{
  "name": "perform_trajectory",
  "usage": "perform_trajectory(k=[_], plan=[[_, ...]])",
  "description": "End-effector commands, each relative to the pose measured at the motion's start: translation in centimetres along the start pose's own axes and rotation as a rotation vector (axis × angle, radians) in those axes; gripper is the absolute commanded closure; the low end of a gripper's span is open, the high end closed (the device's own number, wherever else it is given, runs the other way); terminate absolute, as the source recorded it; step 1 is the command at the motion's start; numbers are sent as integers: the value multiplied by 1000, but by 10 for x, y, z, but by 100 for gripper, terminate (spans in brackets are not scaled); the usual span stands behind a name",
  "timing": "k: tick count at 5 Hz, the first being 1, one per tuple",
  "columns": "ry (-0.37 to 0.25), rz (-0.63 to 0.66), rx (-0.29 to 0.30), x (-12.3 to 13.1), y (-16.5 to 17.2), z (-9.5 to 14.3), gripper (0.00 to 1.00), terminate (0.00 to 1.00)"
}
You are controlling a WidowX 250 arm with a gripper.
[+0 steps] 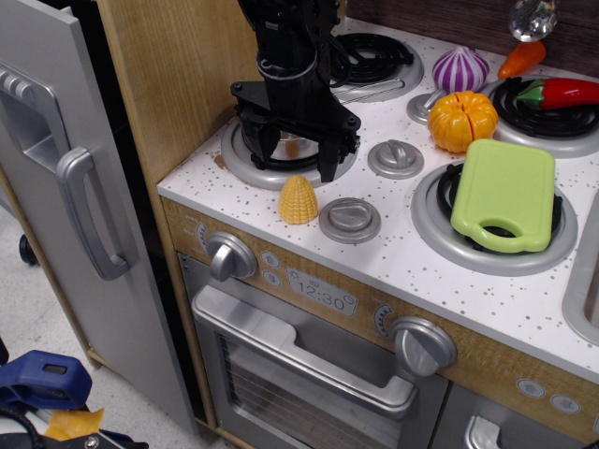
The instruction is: Put corn in pan which is on stove
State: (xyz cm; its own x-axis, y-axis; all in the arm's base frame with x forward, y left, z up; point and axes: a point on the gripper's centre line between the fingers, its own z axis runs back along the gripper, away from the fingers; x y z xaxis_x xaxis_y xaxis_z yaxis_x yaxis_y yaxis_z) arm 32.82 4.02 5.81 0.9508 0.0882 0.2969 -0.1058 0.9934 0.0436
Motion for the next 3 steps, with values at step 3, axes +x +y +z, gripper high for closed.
perform_trajectory(k=[3], plan=[[2,24,-45,10,-1,-13,0,0]])
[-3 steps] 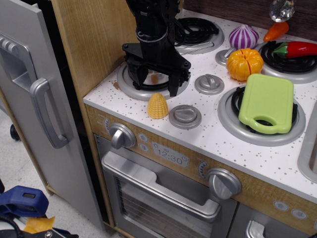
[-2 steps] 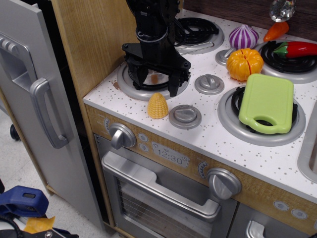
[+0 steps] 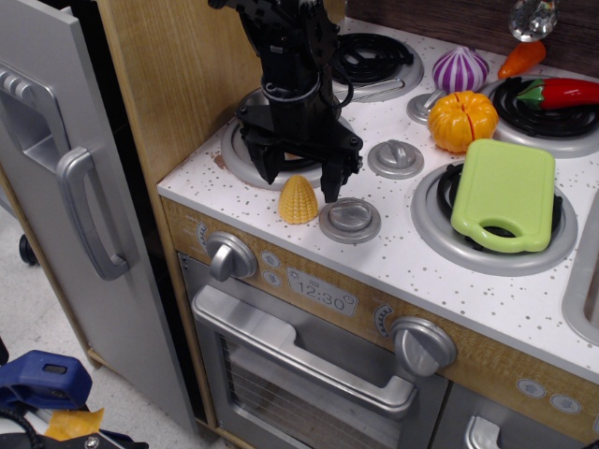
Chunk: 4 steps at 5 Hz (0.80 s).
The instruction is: Put corn in pan which is on stove
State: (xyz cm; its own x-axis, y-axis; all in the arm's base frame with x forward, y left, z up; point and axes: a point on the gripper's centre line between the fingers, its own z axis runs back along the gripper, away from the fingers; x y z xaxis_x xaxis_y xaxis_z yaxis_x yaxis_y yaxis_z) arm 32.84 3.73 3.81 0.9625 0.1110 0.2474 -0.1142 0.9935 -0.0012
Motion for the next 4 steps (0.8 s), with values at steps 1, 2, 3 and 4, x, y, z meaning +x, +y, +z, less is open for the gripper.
perform_trajectory(k=[1,2,3,4], plan=[[-64,16,-16,16,3,-2,0,0],[-78,25,-19,11,4,-10,0,0],[-92,33,-21,9,4,-16,0,0],[-100,36,-24,8,3,-21,0,0]])
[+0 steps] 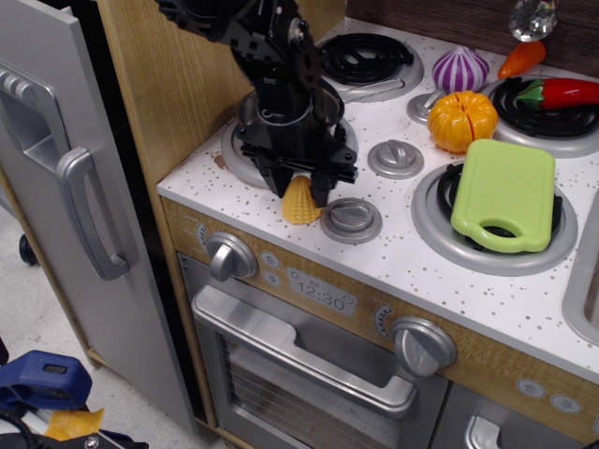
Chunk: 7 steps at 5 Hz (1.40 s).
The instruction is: Put corn in pan which is on stove
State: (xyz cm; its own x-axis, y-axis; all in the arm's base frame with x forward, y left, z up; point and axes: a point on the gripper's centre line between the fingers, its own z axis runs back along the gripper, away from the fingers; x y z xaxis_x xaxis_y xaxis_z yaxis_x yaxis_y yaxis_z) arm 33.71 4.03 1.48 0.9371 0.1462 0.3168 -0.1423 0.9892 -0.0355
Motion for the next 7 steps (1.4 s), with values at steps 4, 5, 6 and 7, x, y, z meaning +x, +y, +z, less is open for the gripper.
perform_trajectory(k=[4,5,6,7], plan=[[-57,-66,189,34,5,75,100,0],[-89,-133,200,56,17,82,100,0],[-124,-190,206,76,26,82,100,0],[-144,-221,184,87,32,70,100,0]])
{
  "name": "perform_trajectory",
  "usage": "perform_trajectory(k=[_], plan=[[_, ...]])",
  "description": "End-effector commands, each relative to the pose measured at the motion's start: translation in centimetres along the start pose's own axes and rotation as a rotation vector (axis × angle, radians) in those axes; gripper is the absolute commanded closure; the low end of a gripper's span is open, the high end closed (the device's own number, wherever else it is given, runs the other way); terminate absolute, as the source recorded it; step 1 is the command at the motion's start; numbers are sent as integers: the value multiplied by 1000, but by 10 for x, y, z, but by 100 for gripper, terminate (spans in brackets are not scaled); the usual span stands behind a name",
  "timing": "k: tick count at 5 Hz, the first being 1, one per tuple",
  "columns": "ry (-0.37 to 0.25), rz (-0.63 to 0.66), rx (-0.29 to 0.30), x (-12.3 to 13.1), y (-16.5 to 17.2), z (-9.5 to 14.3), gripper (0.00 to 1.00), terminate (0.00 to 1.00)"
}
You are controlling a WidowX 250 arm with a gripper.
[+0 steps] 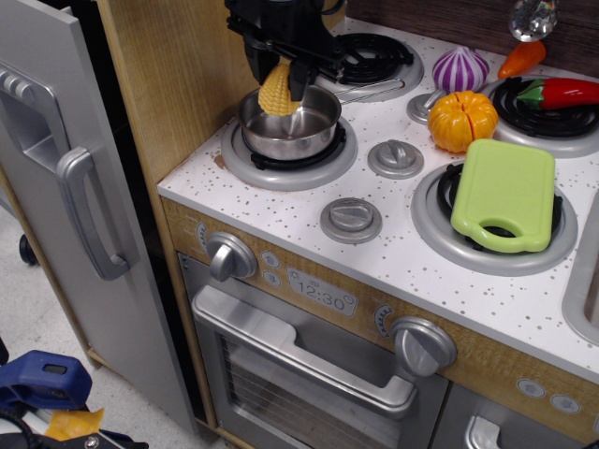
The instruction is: Put corn in pan which is on stove
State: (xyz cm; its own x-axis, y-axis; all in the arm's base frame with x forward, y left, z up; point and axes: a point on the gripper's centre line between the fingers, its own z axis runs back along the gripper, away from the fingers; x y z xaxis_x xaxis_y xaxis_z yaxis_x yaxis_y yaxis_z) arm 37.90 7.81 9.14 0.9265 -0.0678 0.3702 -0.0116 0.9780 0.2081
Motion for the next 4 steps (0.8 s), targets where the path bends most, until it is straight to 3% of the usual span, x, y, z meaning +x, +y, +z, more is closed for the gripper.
perform_trajectory(k=[1,3,4], plan=[[-87,-20,-36,21,13,-2,0,0],[-87,-20,-36,21,13,-2,0,0],[-87,-20,-36,21,13,-2,0,100]])
